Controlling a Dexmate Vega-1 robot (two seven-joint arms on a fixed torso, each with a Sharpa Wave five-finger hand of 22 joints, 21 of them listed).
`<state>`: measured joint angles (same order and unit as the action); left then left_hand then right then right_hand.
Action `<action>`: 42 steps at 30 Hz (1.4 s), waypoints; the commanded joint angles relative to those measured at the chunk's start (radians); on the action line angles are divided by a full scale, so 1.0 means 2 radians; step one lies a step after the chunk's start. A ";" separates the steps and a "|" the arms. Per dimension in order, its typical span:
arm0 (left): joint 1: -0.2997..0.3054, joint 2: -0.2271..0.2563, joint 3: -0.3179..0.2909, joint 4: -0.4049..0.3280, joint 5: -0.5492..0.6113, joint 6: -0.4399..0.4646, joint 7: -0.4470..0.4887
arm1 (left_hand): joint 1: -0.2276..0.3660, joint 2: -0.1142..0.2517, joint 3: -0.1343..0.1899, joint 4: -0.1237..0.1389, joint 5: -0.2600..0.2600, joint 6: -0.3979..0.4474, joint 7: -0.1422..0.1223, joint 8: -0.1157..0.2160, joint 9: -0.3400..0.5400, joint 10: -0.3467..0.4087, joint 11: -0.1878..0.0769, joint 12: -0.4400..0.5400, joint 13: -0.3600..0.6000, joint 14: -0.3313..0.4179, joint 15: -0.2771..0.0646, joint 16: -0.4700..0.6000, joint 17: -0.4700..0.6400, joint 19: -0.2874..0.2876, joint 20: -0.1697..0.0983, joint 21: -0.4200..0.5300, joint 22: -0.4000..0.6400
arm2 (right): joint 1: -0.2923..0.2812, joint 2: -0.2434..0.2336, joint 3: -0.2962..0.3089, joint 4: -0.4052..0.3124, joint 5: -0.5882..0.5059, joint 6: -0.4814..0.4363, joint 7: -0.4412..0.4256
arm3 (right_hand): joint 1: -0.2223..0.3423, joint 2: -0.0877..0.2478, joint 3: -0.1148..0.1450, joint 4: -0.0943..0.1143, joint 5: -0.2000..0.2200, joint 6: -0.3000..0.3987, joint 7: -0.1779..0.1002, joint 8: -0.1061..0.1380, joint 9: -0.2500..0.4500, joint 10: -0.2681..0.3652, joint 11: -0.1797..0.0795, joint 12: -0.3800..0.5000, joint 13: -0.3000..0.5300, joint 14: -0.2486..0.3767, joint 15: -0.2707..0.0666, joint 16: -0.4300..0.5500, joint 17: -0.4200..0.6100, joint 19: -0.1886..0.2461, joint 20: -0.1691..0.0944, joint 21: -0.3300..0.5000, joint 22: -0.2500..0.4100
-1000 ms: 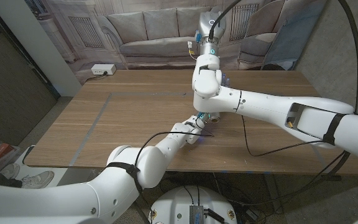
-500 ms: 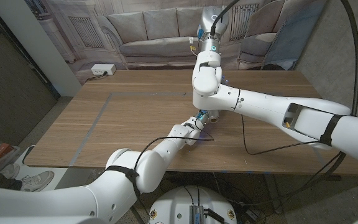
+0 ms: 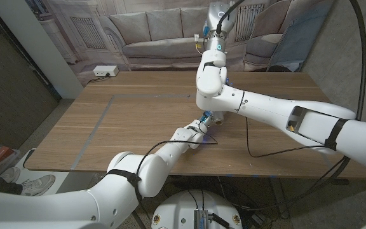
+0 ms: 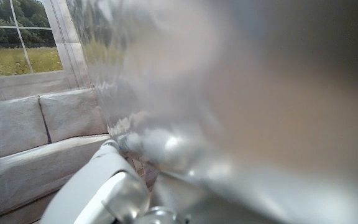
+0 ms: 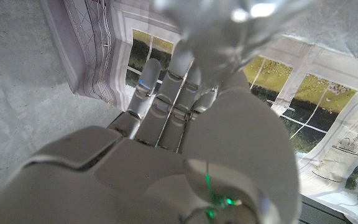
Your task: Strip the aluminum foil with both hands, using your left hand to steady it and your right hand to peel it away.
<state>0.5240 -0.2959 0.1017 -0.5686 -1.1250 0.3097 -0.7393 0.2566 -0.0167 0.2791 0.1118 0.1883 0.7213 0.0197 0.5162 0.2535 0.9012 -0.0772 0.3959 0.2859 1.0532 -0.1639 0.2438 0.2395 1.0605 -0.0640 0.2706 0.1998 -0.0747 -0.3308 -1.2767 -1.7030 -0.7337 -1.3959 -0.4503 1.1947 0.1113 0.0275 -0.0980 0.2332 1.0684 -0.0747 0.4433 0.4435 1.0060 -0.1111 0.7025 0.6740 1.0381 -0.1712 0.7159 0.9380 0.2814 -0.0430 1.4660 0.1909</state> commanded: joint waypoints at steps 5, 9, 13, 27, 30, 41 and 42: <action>-0.015 0.005 0.001 0.026 -0.002 -0.005 -0.005 | 0.004 -0.002 0.003 0.000 -0.002 0.001 0.001 0.002 0.002 -0.002 -0.001 0.004 0.004 -0.002 0.001 -0.002 0.002 0.002 0.003 0.003 0.000 | -0.013 0.021 0.028 0.029 0.025 0.010 -0.086 | 0.005 0.006 -0.007 -0.001 0.004 0.004 -0.001 -0.002 0.004 0.005 -0.002 -0.003 0.000 0.004 -0.031 -0.004 0.004 0.001 -0.054 0.000 0.001; -0.015 0.007 0.001 0.022 0.002 -0.006 -0.003 | 0.004 -0.002 0.003 0.000 -0.002 0.001 0.003 0.002 0.002 -0.002 -0.001 0.004 0.004 -0.003 0.002 -0.003 0.002 0.002 0.003 0.003 0.000 | -0.012 0.025 0.029 0.035 0.037 0.009 -0.105 | 0.005 0.006 -0.008 -0.001 0.005 0.006 -0.001 -0.004 0.003 0.006 -0.002 -0.004 0.002 0.005 -0.031 -0.006 0.005 0.001 -0.053 -0.001 0.001; -0.023 0.006 -0.003 0.039 0.003 -0.010 -0.010 | 0.004 -0.002 0.003 0.000 -0.002 0.001 0.003 0.002 0.003 -0.002 -0.001 0.005 0.005 -0.002 0.002 -0.004 0.002 0.002 0.003 0.002 0.000 | -0.013 0.027 0.031 0.038 0.050 0.009 -0.120 | 0.006 0.007 -0.009 -0.001 0.005 0.004 -0.002 -0.005 0.005 0.005 -0.001 -0.005 0.002 0.007 -0.031 -0.007 0.006 0.000 -0.054 -0.001 0.001; -0.028 0.007 -0.009 0.041 0.009 -0.004 -0.012 | 0.005 -0.003 0.003 0.000 -0.002 0.001 0.001 0.001 0.004 -0.003 -0.001 0.006 0.007 -0.002 0.002 -0.006 0.002 0.003 0.003 0.002 -0.001 | -0.017 0.010 0.033 0.003 0.096 0.011 -0.128 | -0.145 0.014 -0.048 0.089 -0.022 -0.133 -0.007 -0.085 -0.037 -0.090 0.033 -0.105 -0.063 -0.076 -0.010 -0.168 -0.152 -0.017 0.015 -0.064 -0.009; -0.024 0.008 -0.009 0.034 0.009 0.000 -0.011 | 0.005 -0.003 0.004 0.000 -0.002 0.001 0.001 0.002 0.004 -0.003 0.000 0.007 0.007 -0.002 0.000 -0.006 0.002 0.002 0.003 0.002 -0.001 | -0.016 0.001 0.034 -0.013 0.106 0.015 -0.121 | -0.200 0.013 -0.063 0.115 -0.027 -0.192 0.002 -0.115 -0.047 -0.140 0.049 -0.144 -0.086 -0.127 0.011 -0.207 -0.184 -0.031 0.030 -0.091 -0.009; 0.007 0.016 0.000 -0.027 0.001 0.015 0.009 | 0.006 -0.002 0.004 0.000 -0.002 0.000 0.002 0.001 0.004 -0.004 -0.001 0.007 0.008 -0.002 0.001 -0.008 0.003 0.002 0.004 0.001 -0.001 | -0.045 -0.029 0.082 -0.074 0.153 0.069 -0.105 | -0.354 0.024 -0.101 0.141 -0.025 -0.257 0.017 -0.126 -0.067 -0.191 0.081 -0.197 -0.124 -0.194 0.059 -0.245 -0.222 -0.053 0.060 -0.149 -0.008; 0.011 0.018 0.003 -0.036 0.001 0.016 0.014 | 0.006 -0.002 0.004 0.000 -0.002 0.000 0.002 0.001 0.004 -0.004 -0.001 0.007 0.009 -0.002 0.001 -0.008 0.003 0.002 0.004 0.001 -0.001 | -0.051 -0.030 0.090 -0.077 0.157 0.077 -0.107 | -0.376 0.027 -0.104 0.141 -0.024 -0.265 0.016 -0.126 -0.070 -0.200 0.086 -0.204 -0.129 -0.204 0.067 -0.249 -0.227 -0.060 0.067 -0.156 -0.007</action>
<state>0.4944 -0.2760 0.0887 -0.5350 -1.1103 0.3145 -0.7504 0.2591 -0.0194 0.2789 0.1119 0.1847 0.7215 0.0195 0.5162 0.2582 0.8978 -0.0802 0.4071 0.2997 1.0500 -0.1606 0.2322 0.2393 1.0643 -0.0604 0.2705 0.1952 -0.1182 -0.3401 -1.1884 -1.7530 -0.5099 -1.3462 -0.6835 0.5051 0.1563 -0.1687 0.1832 0.1810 0.5586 -0.0405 0.1954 0.3088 0.6243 0.0453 0.3115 0.4268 0.6517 -0.0532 0.2284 0.4948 0.1674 0.0685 1.1713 0.1720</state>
